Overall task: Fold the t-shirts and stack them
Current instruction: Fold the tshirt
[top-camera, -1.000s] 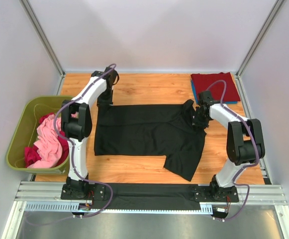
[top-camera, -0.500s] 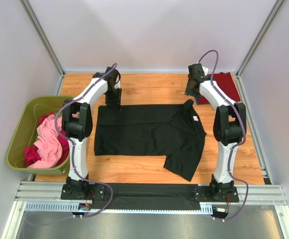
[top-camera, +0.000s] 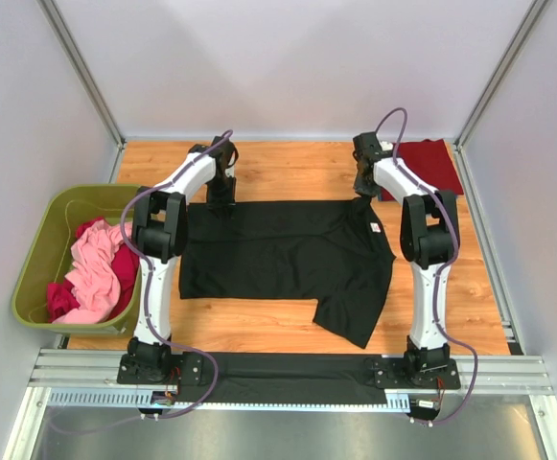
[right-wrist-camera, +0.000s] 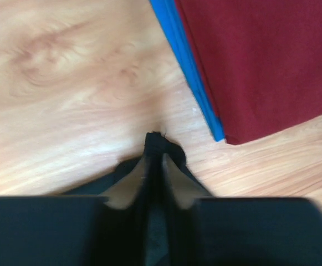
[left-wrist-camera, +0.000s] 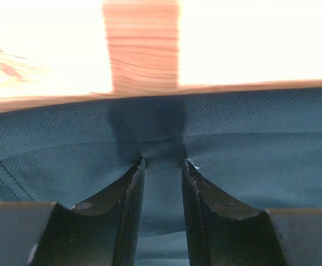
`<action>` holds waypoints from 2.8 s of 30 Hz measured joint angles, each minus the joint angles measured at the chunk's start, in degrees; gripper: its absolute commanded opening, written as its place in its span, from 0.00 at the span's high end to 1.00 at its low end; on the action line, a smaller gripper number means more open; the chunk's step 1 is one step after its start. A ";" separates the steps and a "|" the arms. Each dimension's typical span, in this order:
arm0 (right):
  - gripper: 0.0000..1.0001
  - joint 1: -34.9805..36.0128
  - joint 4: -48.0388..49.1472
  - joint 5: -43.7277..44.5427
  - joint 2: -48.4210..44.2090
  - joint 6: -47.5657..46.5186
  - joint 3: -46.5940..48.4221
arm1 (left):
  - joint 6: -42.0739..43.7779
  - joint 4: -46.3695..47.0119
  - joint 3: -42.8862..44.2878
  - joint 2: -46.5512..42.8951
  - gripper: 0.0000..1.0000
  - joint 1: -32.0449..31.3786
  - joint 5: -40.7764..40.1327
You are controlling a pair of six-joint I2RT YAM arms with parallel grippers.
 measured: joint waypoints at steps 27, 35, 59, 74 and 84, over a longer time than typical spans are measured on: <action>0.53 -12.85 32.28 -17.97 -29.53 -0.31 -42.49 | 0.76 -6.10 6.29 3.48 0.55 0.02 -1.95; 0.53 -8.63 18.69 -14.49 -29.90 2.54 -28.89 | 0.68 -4.92 5.95 2.75 0.55 0.07 -0.15; 0.88 -5.03 2.01 -6.62 -14.03 14.80 -17.77 | 0.31 -3.72 4.26 2.40 0.55 0.04 1.01; 0.90 -8.13 10.01 -3.37 -17.68 11.85 -29.64 | -1.33 -8.50 10.27 5.92 0.54 -0.42 -1.88; 0.67 -8.76 12.26 -7.65 -24.81 4.42 -31.82 | -0.87 -8.37 10.34 4.72 0.50 -0.31 -2.19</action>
